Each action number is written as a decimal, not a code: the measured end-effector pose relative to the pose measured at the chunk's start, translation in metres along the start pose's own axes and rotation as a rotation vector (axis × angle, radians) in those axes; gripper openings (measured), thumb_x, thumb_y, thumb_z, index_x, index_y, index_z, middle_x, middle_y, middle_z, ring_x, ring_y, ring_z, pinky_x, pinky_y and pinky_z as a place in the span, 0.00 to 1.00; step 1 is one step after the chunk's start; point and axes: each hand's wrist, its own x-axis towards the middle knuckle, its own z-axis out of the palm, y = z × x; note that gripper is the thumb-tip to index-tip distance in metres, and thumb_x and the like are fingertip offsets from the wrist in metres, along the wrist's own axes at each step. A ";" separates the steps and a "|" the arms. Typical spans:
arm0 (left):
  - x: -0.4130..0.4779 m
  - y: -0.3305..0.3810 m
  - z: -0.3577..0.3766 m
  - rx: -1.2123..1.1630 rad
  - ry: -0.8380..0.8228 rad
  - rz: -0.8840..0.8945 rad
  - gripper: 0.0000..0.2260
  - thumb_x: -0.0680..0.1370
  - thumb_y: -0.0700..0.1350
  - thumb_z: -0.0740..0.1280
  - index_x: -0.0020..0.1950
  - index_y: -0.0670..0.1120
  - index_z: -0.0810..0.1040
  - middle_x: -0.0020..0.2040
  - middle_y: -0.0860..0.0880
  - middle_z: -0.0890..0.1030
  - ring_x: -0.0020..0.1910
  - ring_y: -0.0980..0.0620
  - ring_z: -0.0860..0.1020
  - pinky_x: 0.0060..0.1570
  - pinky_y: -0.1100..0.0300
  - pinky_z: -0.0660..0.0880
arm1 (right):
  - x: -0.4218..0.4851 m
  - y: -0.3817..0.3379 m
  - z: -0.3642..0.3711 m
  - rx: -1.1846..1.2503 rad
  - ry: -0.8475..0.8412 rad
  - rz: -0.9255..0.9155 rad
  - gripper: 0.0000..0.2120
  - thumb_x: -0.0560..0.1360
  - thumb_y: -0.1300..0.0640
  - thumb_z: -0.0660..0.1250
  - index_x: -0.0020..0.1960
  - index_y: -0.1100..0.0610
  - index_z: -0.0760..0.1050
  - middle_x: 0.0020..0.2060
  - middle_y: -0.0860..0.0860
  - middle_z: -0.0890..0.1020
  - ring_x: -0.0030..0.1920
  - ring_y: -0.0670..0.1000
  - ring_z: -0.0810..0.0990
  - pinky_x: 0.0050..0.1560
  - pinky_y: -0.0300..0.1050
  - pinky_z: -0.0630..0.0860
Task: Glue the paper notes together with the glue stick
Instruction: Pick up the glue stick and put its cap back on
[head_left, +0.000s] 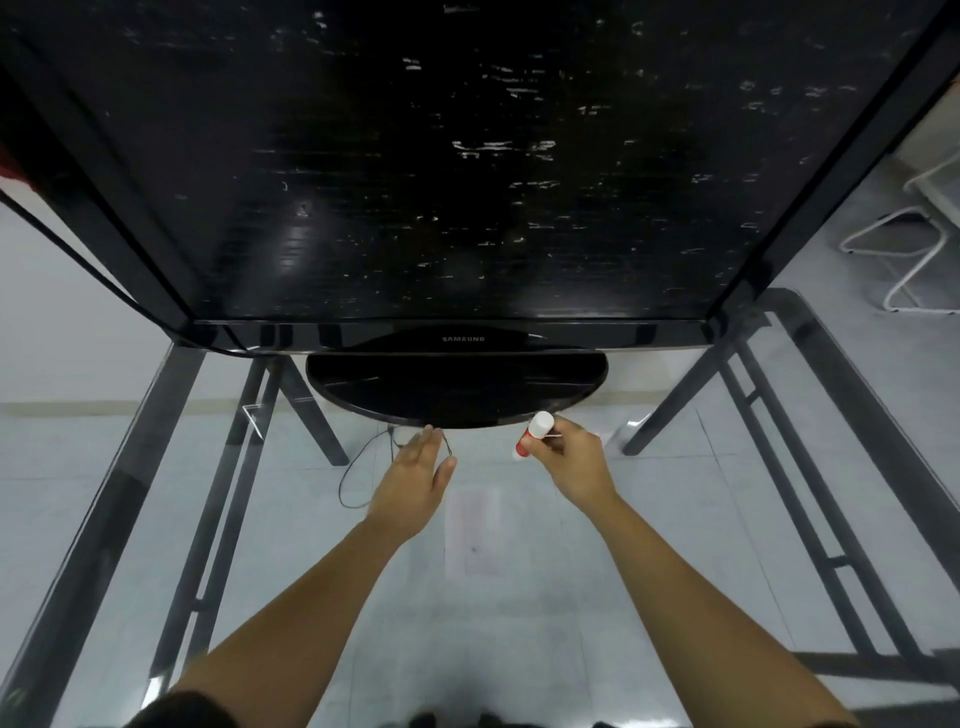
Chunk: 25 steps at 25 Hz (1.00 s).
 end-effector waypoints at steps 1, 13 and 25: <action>0.000 -0.006 0.008 0.033 -0.026 -0.008 0.24 0.82 0.54 0.50 0.75 0.45 0.53 0.77 0.47 0.55 0.75 0.49 0.53 0.72 0.56 0.52 | 0.001 0.007 0.002 -0.027 -0.011 -0.006 0.05 0.72 0.57 0.69 0.46 0.58 0.79 0.43 0.53 0.83 0.44 0.49 0.80 0.44 0.36 0.73; -0.002 -0.039 0.046 0.308 -0.073 -0.203 0.26 0.81 0.53 0.42 0.76 0.44 0.41 0.78 0.46 0.42 0.76 0.47 0.41 0.73 0.52 0.47 | 0.006 0.042 0.017 -0.138 -0.008 -0.019 0.11 0.73 0.56 0.69 0.54 0.59 0.78 0.48 0.54 0.81 0.48 0.50 0.79 0.49 0.39 0.70; -0.004 -0.045 0.055 0.320 -0.026 -0.202 0.26 0.79 0.55 0.38 0.75 0.46 0.39 0.77 0.48 0.40 0.74 0.50 0.37 0.71 0.53 0.40 | 0.008 0.037 0.020 -0.199 -0.030 0.026 0.14 0.74 0.58 0.68 0.58 0.63 0.75 0.53 0.58 0.79 0.52 0.54 0.78 0.54 0.45 0.73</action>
